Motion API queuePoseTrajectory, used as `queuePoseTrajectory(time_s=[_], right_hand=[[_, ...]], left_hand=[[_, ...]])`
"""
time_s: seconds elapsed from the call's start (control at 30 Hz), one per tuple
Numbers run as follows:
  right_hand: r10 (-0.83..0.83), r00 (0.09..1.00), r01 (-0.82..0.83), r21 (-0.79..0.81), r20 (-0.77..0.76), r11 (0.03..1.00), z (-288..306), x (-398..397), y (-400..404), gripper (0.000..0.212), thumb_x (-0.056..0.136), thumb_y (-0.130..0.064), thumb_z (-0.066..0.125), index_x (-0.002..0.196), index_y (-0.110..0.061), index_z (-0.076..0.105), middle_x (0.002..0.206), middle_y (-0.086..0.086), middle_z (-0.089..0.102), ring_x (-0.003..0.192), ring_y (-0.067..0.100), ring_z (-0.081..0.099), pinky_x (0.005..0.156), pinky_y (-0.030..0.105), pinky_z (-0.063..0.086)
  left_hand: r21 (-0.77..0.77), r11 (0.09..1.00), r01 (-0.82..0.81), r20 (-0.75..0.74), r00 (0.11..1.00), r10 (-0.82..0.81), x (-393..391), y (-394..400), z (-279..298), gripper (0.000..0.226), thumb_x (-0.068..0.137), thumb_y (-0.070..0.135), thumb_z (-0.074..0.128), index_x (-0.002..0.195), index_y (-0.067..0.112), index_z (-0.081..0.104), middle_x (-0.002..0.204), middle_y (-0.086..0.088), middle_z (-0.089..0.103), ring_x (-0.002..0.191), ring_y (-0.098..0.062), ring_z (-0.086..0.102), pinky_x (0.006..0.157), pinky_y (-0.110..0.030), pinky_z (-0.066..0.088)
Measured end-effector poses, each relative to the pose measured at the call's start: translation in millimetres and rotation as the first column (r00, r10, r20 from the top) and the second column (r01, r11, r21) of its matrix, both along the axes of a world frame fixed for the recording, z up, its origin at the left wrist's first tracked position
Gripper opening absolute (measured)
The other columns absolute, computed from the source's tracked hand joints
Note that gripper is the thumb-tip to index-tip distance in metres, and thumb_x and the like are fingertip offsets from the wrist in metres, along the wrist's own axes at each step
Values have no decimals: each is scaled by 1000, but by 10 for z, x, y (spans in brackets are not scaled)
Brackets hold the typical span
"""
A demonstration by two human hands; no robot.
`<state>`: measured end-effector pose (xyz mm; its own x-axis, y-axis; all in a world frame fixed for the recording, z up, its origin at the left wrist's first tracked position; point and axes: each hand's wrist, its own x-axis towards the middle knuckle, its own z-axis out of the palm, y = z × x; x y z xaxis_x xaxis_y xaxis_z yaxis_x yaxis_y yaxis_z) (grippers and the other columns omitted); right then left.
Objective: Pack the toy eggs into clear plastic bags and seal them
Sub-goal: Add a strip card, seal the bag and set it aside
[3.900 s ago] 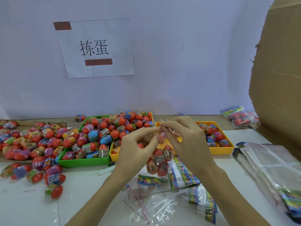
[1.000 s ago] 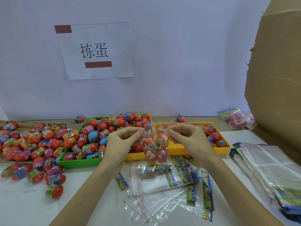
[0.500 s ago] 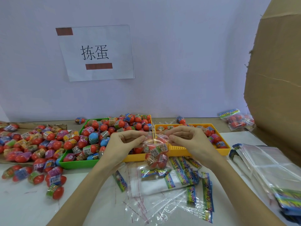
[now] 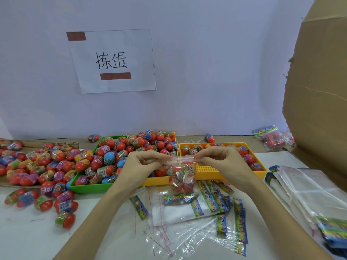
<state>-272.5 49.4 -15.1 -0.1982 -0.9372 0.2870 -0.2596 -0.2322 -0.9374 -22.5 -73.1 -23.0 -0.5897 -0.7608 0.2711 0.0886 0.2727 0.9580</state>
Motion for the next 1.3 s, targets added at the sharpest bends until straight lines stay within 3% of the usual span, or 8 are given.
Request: queuePoseTrajectory(time_s=[0.27,0.57,0.67,0.77,0.9,0.97,1.1,1.3], right_hand=[[37,997,-39,-27,-71,999,13,-19,30,19,96,-9,74,96,-24,86,98,-1,82,102,13,76,88,18,57],[48,988,-49,-1,-149,999,50,-21,56,33,94,5,67,96,-21,86,98,-3,81,101,11,75,89,18,57],[49,984,-47,15,-169,999,67,-27,59,38,95,5,64,95,-26,86,101,-6,80,103,11,74,90,19,57],[45,983,-36,52,-180,998,74,-21,52,40,98,2,61,94,-29,86,102,-8,79,104,10,73,90,21,57],[85,993,-79,73,-77,994,76,-12,52,15,101,-24,70,105,-26,84,106,-2,80,104,15,75,92,28,60],[114,993,-110,78,-44,991,71,11,52,14,95,-30,77,108,-27,82,108,-2,80,105,15,75,89,24,59],[101,985,-92,68,-136,993,19,30,19,16,95,-20,79,108,-28,78,109,-7,78,104,12,74,88,18,56],[115,987,-109,62,-108,992,17,1,23,18,96,-13,76,109,-26,76,108,-5,76,104,14,72,91,22,56]], left_hand=[[-94,996,-3,68,998,10,21,-37,-19,35,96,-4,70,98,26,87,106,0,82,106,-14,77,92,-18,58],[-148,987,58,103,994,-43,64,-16,37,37,100,-7,63,97,21,87,112,2,78,110,-15,73,93,-22,59],[-129,990,59,86,995,-48,68,3,67,23,99,6,70,97,21,87,111,3,77,109,-13,73,90,-20,58],[-156,988,-4,83,996,17,28,38,68,11,83,29,82,92,27,87,106,6,78,102,-11,75,85,-19,59],[-126,992,3,38,999,2,32,-3,38,17,83,22,85,100,22,86,114,2,77,105,-14,76,90,-21,60],[-117,993,15,35,999,-11,47,-30,32,18,86,16,84,103,22,86,117,1,76,107,-15,76,93,-22,59],[-107,994,14,32,999,-11,38,-39,10,20,90,11,81,106,22,85,119,0,76,109,-17,75,95,-21,58],[-69,997,28,17,999,-27,16,-34,-3,20,92,9,79,105,22,85,118,-1,77,111,-17,75,94,-23,59]])
